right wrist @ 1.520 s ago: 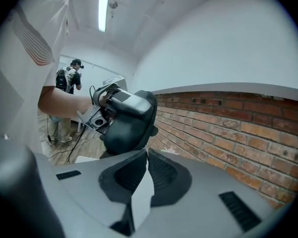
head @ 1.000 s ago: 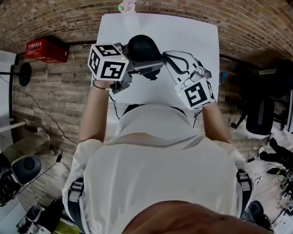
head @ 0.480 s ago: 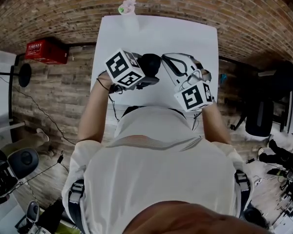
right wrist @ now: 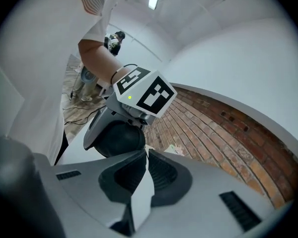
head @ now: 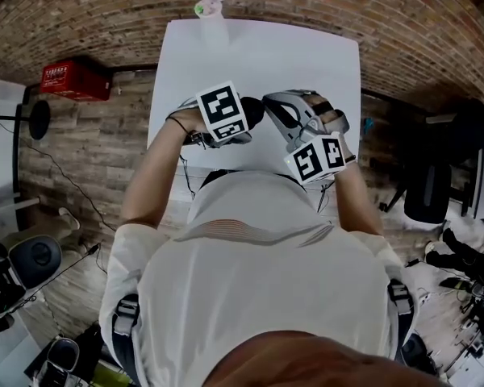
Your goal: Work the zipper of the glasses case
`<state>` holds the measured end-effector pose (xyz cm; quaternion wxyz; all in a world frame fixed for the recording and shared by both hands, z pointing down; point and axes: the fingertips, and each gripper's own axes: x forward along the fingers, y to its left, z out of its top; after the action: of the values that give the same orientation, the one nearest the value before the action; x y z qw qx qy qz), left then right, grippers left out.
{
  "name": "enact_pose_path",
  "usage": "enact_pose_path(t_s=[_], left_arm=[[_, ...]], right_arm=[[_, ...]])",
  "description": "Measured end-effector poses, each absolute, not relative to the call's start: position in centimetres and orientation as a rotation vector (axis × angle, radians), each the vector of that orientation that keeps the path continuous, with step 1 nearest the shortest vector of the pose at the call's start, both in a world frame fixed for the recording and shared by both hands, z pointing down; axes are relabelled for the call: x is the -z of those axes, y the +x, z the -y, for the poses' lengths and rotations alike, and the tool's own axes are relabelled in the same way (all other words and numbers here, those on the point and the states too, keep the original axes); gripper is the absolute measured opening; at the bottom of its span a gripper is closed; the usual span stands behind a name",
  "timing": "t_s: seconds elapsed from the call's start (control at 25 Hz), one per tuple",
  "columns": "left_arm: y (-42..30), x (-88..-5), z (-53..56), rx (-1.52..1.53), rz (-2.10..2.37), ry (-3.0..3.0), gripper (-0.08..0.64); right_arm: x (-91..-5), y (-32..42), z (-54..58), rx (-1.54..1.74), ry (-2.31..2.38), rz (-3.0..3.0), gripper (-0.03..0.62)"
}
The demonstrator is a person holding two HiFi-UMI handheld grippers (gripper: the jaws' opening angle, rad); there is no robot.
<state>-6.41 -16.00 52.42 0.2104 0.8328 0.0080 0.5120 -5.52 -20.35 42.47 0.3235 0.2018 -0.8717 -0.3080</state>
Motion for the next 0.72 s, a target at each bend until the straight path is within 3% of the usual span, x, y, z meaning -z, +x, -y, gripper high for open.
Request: enact_pose_path(t_s=[0.4, 0.72], left_arm=[[-6.1, -54.9, 16.3, -1.508, 0.021, 2.331, 0.268], [-4.3, -49.2, 22.4, -0.971, 0.493, 2.609, 0.268]], right_arm=[[-43.9, -5.5, 20.0, 0.673, 0.438, 2.333, 0.070], [-40.5, -2.8, 23.8, 0.357, 0.790, 2.526, 0.086]])
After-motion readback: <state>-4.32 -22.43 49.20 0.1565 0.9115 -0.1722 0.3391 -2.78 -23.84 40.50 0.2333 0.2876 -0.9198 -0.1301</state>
